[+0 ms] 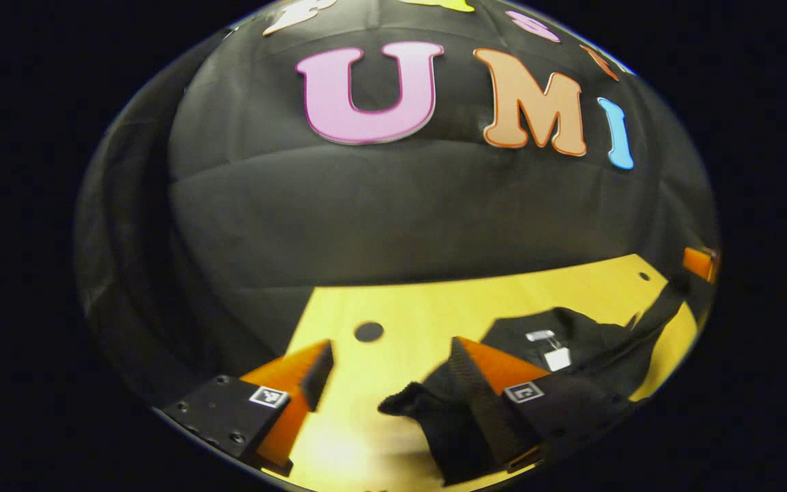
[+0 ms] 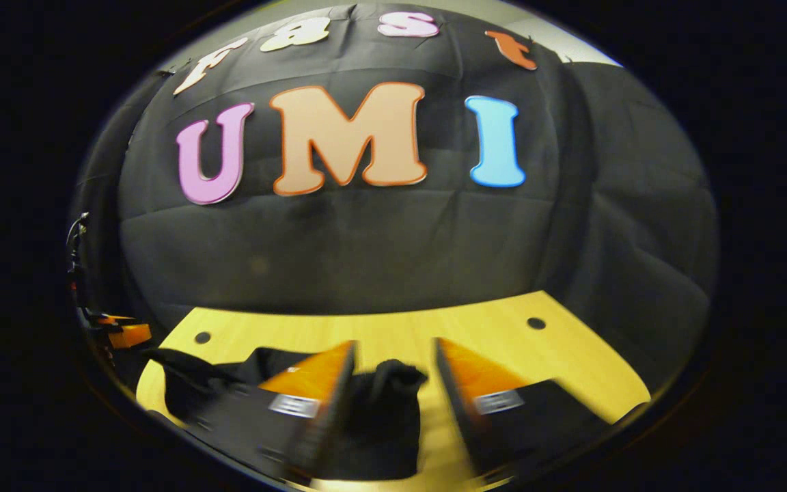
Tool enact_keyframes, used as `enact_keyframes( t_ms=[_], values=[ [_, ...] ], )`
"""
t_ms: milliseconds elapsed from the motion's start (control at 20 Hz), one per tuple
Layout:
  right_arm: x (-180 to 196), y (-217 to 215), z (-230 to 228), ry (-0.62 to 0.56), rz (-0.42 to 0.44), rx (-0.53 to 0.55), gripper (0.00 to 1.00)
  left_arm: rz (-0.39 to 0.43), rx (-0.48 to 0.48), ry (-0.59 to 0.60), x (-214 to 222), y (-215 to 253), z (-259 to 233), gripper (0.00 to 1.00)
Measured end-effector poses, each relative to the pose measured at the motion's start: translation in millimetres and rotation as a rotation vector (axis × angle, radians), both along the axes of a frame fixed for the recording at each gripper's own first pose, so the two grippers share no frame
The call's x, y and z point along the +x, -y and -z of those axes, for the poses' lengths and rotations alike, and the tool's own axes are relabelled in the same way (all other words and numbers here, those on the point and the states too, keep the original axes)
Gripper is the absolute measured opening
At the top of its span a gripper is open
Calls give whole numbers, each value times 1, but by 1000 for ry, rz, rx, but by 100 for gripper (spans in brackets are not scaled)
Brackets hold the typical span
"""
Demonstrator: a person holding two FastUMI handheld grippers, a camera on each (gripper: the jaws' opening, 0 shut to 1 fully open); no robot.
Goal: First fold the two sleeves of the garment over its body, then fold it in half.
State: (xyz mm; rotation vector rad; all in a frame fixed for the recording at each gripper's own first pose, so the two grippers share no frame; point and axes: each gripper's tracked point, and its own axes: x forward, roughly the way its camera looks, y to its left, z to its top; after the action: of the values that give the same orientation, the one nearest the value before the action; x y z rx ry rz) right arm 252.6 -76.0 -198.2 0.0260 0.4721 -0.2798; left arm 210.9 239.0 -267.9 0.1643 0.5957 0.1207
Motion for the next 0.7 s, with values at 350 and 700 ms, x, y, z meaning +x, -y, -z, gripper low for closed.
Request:
enact_keyframes(
  t_ms=[350, 700],
  values=[
    [-30, -13, -61, 180, -8, -83, 97, 93, -90, 205, -6, 53, -83, 94],
    [-129, -29, -105, 290, -130, -105, 96, 32, -59, 333, -104, 93, -161, 96]
  ],
)
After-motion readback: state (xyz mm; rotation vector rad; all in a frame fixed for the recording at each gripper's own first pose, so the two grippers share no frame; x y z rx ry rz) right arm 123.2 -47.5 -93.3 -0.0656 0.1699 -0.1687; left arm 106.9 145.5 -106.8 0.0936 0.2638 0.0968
